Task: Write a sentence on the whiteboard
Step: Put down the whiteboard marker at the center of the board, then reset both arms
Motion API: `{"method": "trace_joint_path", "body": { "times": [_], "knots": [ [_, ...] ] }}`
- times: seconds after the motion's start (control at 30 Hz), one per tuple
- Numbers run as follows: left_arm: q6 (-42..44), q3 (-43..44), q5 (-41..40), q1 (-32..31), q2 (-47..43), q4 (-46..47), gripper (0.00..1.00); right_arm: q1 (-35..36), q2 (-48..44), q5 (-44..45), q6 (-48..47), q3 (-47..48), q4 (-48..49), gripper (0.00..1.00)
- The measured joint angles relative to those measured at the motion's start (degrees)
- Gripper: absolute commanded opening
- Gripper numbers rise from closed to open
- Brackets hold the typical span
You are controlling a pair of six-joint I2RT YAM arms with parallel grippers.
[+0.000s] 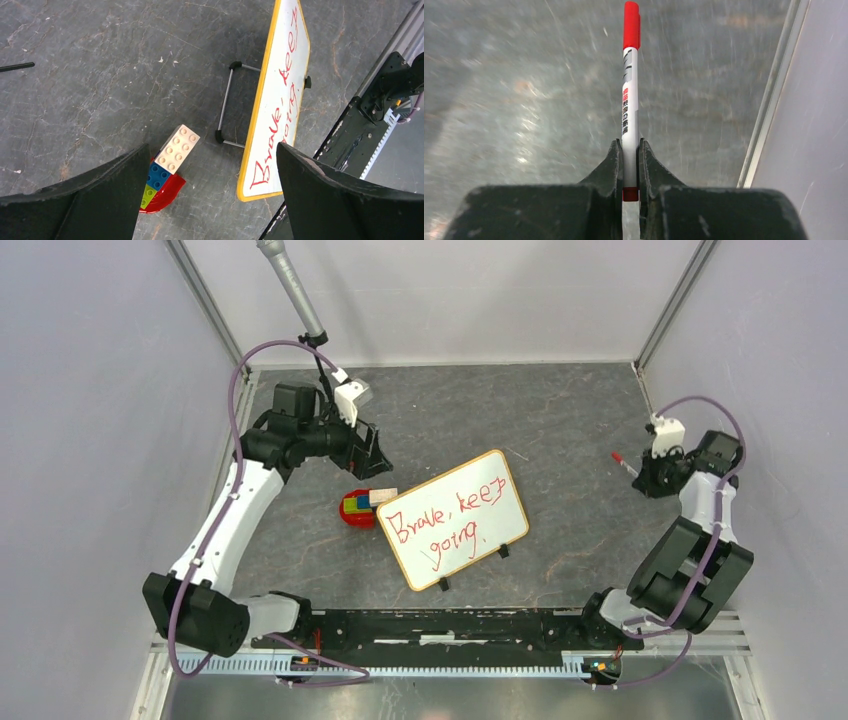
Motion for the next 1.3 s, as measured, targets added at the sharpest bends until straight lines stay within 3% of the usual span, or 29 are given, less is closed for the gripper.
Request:
{"method": "trace_joint_path", "body": {
  "times": [0.17,0.6,0.8,0.97,1.13,1.2,1.3],
  "knots": [
    [-0.04,-0.76,0.07,0.57,-1.11,0.24,1.00,-3.30,0.26,4.66,-5.46,-8.13,2.67,0.02],
    [-0.90,-1.86,0.31,3.76,-1.38,1.03,1.00,-4.33,2.49,7.10,-13.20,-17.81,11.80,0.25],
    [-0.87,-2.78,0.72,5.22,-1.36,0.85,1.00,-4.72,2.38,7.48,-15.28,-17.94,12.63,0.49],
    [-0.85,-3.04,1.29,7.13,-1.36,-0.79,1.00,-4.81,1.46,7.28,-16.26,-17.88,10.95,0.63],
    [-0.76,-3.02,1.70,10.73,-1.18,-4.13,1.00,-4.87,0.46,6.03,-16.65,-15.74,2.99,0.76],
    [-0.44,-2.89,1.57,12.44,-0.85,-5.73,1.00,-4.87,0.13,4.96,-16.59,-13.31,-0.42,0.89],
    [0.66,-2.19,1.75,16.90,0.37,-8.76,1.00,-4.35,-0.11,2.51,-16.02,-6.84,-4.76,0.98]
  ]
}}
